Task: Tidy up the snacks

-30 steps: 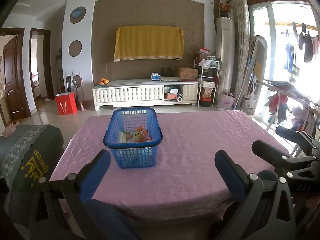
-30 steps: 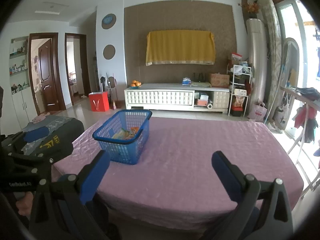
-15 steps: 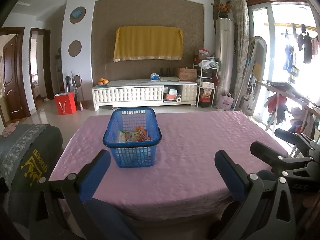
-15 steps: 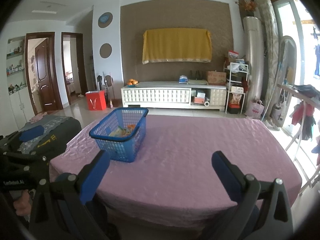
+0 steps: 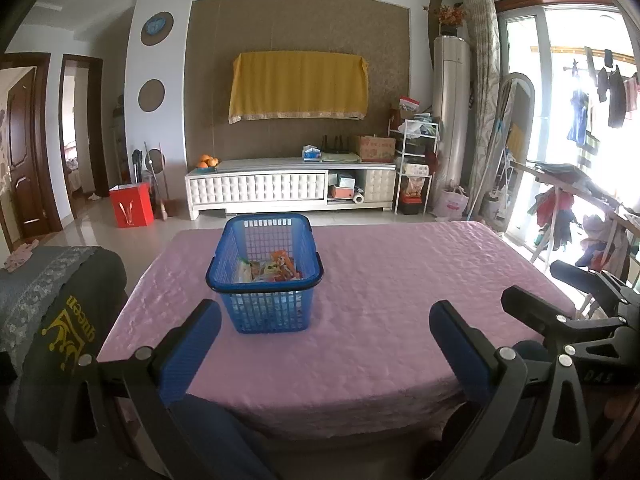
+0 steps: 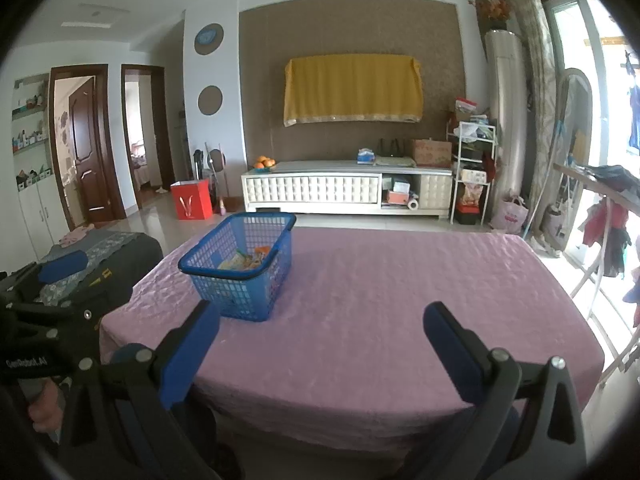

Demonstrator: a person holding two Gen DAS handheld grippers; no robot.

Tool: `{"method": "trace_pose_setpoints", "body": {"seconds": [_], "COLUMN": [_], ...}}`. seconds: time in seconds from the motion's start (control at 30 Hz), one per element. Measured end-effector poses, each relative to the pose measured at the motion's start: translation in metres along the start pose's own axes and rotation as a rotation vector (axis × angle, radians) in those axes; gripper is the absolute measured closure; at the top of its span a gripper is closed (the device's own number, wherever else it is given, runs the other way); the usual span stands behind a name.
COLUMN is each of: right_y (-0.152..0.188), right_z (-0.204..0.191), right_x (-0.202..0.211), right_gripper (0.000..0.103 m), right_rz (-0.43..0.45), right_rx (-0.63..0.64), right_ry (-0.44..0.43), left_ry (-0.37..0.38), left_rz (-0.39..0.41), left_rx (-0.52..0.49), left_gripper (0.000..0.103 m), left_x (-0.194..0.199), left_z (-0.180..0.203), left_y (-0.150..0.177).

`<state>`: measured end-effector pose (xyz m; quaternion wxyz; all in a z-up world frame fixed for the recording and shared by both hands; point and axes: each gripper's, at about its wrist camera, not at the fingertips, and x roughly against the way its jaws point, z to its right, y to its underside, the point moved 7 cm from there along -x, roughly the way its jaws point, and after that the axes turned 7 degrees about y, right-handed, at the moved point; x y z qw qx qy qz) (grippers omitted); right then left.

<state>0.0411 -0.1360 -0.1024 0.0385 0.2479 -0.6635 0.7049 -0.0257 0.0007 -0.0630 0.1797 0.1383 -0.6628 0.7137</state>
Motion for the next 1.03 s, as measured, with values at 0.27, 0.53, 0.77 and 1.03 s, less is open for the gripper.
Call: {"method": "trace_pose_setpoints", "body": {"seconds": [0.27,0.53,0.77,1.03], "right_y": [0.0011,0.002,0.0034,0.0034], "right_z": [-0.0001,0.0005,-0.0017,-0.0047], "right_x": [-0.0005,0.0001,0.0033,0.005], "right_gripper": [0.0,0.0,0.0,0.0], "right_rz": [-0.005,-0.003,-0.011,-0.01], "right_rx": [-0.005,-0.004,-0.01,-0.009], "right_ry": [-0.008,-0.012,-0.02,-0.024], "left_ry": [-0.002,0.0,0.004,0.009], "left_rz": [-0.007,-0.004,-0.004,-0.002], "left_rx": [-0.002,-0.001,-0.003,-0.009], "left_gripper": [0.0,0.0,0.0,0.0], "left_x": [0.0004,0.0013,0.0012,0.0053], "left_z": [0.0011,0.0022,0.003,0.0072], "left_y": [0.0024,0.0028,0.0035,0.0059]}}
